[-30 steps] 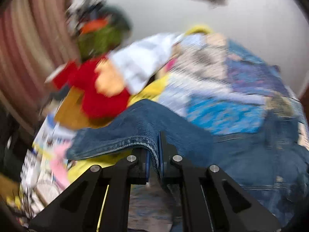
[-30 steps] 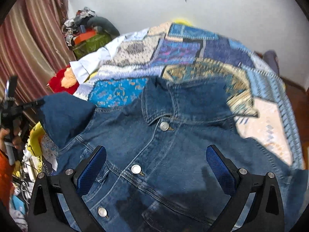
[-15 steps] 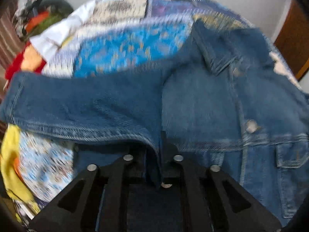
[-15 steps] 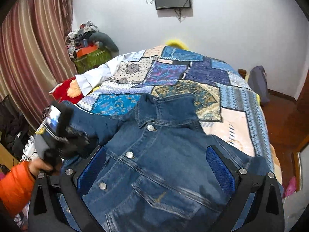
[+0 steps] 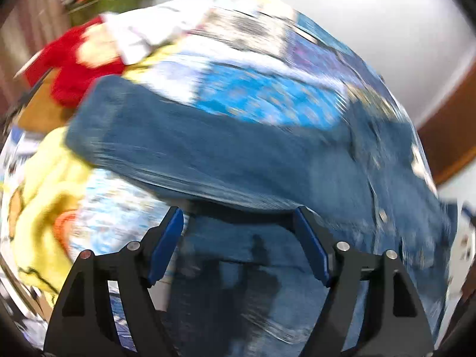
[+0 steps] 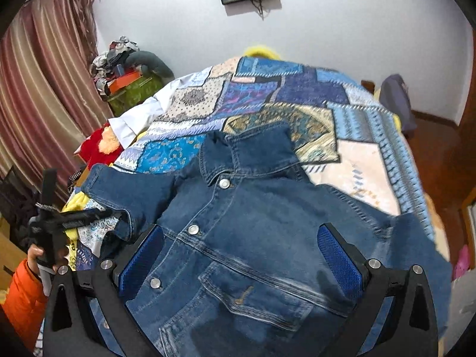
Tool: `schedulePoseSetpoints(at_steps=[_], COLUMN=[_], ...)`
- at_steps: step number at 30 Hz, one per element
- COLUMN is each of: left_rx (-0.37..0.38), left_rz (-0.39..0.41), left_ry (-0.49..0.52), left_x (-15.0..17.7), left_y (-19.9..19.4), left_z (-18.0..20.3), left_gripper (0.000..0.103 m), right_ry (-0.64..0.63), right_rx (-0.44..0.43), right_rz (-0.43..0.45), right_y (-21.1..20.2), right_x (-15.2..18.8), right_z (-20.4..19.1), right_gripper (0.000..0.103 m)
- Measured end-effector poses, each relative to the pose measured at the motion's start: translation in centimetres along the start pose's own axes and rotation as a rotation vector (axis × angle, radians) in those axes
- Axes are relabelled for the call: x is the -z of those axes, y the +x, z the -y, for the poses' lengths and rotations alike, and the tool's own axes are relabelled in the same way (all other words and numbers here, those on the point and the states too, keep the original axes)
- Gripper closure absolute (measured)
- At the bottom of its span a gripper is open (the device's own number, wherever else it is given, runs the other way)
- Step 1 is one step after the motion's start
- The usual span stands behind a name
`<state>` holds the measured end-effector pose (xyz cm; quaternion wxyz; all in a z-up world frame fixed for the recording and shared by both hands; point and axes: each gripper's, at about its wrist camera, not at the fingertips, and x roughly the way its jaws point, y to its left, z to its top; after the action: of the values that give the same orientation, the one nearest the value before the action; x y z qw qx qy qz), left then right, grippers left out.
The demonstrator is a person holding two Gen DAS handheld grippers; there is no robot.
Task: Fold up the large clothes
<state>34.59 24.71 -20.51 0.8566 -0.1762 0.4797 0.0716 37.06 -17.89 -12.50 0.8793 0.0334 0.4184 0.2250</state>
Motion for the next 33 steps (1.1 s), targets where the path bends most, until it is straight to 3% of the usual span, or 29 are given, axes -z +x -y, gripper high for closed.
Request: schedulePoseSetpoints(at_steps=[6,9,11,12,14,15,19,26,33], left_rx=[0.033,0.077,0.053,0.003,-0.109,-0.215,-0.320,-0.263,-0.079], left_rz=[-0.046,-0.008,0.022,0.027,0.028,0.027,0.075,0.241,0.347], left_ry=[-0.280,-0.360,-0.366,-0.351,-0.300,-0.245,-0.162,0.017,0.202], left_x=[-2.1,-2.9,-3.7,-4.2,-5.0,-5.3,-5.8,-6.8,-7.1], left_y=[3.4,4.2,4.2,4.4,4.9,5.2,4.1,-2.8,-7.6], left_z=[-7.7,-9.0,-8.9,-8.6,-8.0,-7.2,-4.7,3.8,15.3], left_gripper=[0.028,0.029,0.031,0.035,0.066,0.074,0.092,0.095,0.097], right_ry=[0.008,0.009,0.015,0.019,0.031,0.038,0.080,0.117,0.112], right_rx=[-0.024,-0.015,-0.010,-0.007,-0.002,0.000,0.000,0.006,0.012], right_rz=[-0.022,-0.034,-0.051,-0.057,-0.066,-0.068,-0.058,-0.015,0.044], right_y=[2.2,2.9,3.5,3.7,3.9,4.0,3.3,1.0,-2.6], right_x=[-0.3,-0.3,-0.2,-0.2,0.0,0.1,0.4,0.3,0.7], right_z=[-0.9,-0.8,-0.5,-0.3,0.2,0.4,1.6,3.3,4.5], right_gripper=[0.000,0.000,0.000,0.000,0.000,0.000,0.000,0.000,0.000])
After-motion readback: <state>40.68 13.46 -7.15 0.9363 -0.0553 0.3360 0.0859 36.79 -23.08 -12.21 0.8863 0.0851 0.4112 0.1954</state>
